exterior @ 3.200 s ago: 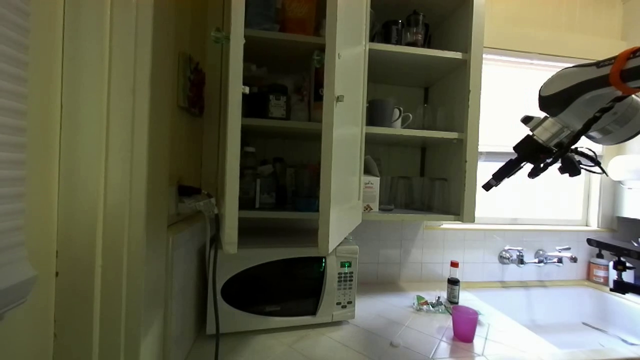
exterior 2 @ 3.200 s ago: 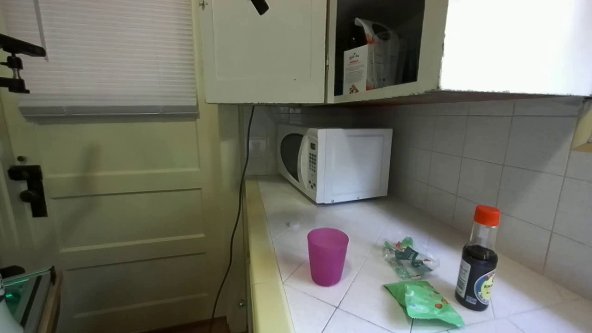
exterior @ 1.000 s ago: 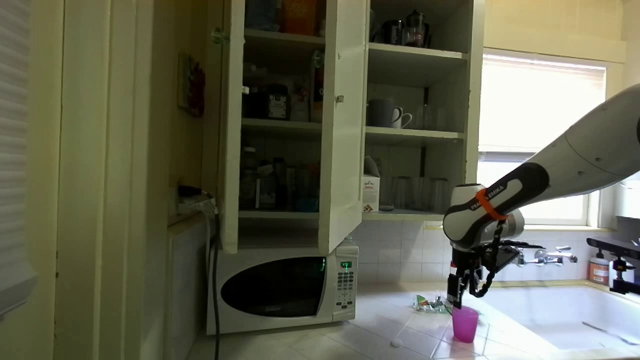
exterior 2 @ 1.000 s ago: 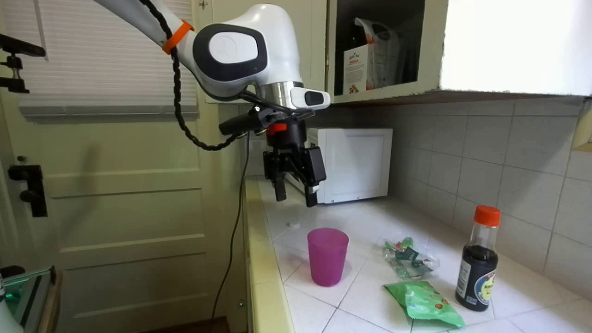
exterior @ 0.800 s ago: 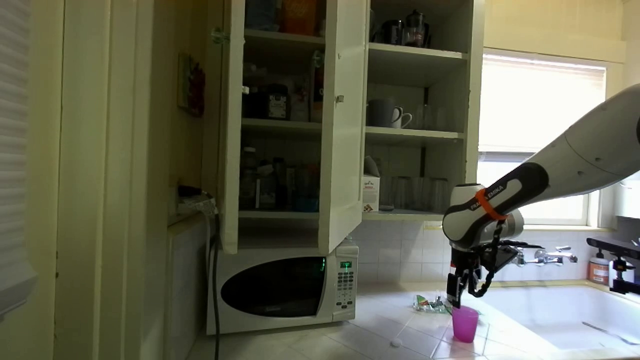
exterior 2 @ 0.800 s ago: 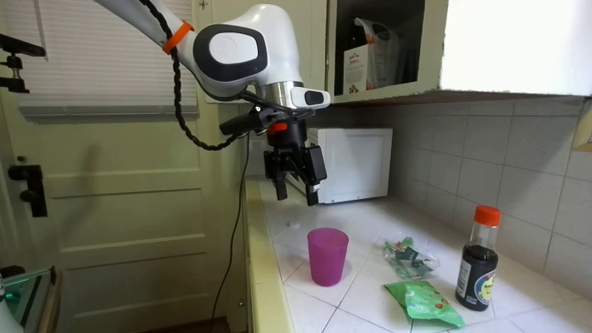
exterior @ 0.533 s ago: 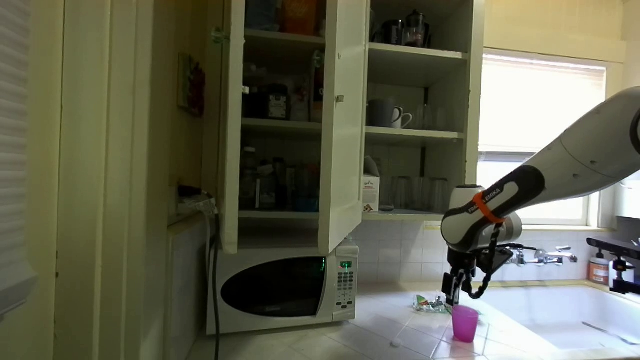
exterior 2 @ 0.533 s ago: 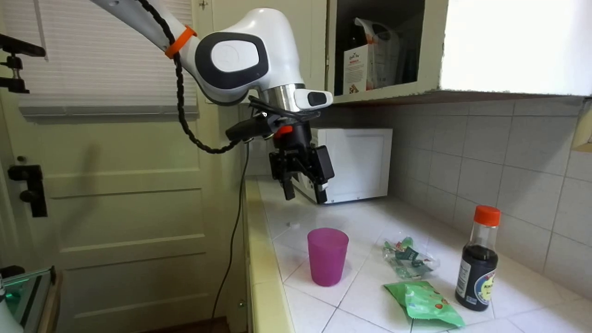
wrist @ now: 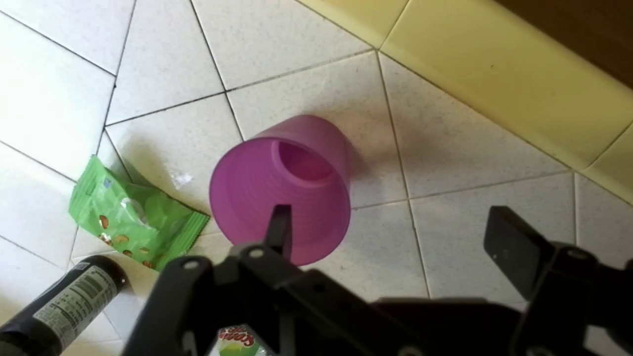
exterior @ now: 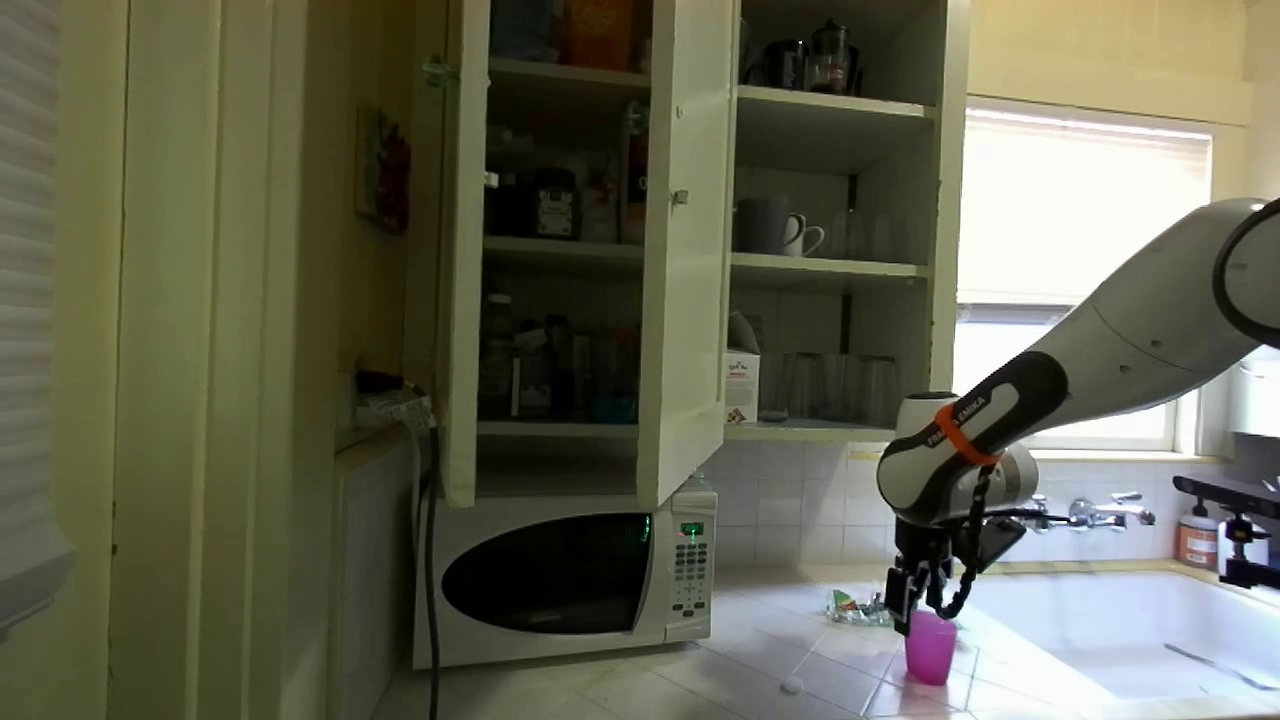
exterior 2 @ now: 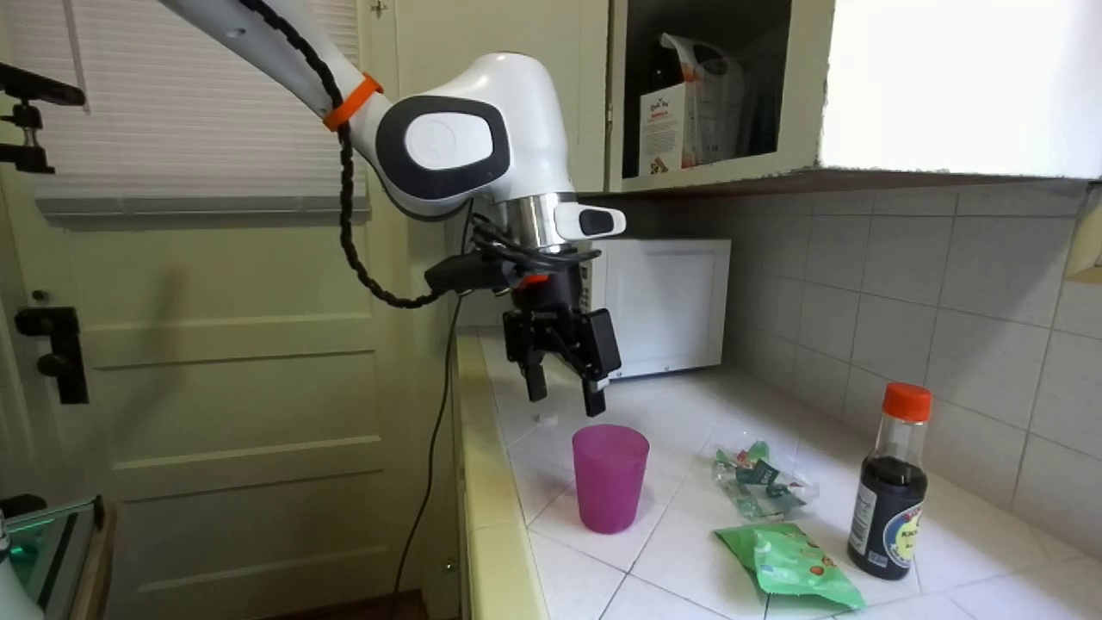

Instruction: Open up the drawer and place an object in there and it was not done smoothly

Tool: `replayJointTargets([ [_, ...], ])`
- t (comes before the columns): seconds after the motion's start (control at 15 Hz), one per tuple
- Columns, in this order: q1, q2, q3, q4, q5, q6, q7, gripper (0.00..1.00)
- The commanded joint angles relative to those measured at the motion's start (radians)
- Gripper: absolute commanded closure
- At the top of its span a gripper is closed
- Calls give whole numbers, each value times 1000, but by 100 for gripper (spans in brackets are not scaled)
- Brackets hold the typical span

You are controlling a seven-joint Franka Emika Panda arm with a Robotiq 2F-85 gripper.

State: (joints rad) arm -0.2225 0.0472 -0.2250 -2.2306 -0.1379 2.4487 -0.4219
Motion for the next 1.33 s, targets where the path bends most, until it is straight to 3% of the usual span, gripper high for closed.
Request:
replayJointTargets([
  [0.0,-13,43,2,13,50,10,-12,6],
  [0.13,-15,69,5,24,61,14,-5,11],
  [0.2,-16,82,7,32,69,14,-5,9],
  [0.47,-21,121,10,72,79,6,5,39],
  [0.53,-23,126,11,82,80,2,7,55],
  [0.67,-23,127,6,94,61,1,27,62],
  [0.93,-20,113,-8,111,2,-1,74,95],
  [1.07,-19,95,-16,108,-37,-8,95,100],
  [1.27,-14,83,-24,104,-106,-32,114,99],
])
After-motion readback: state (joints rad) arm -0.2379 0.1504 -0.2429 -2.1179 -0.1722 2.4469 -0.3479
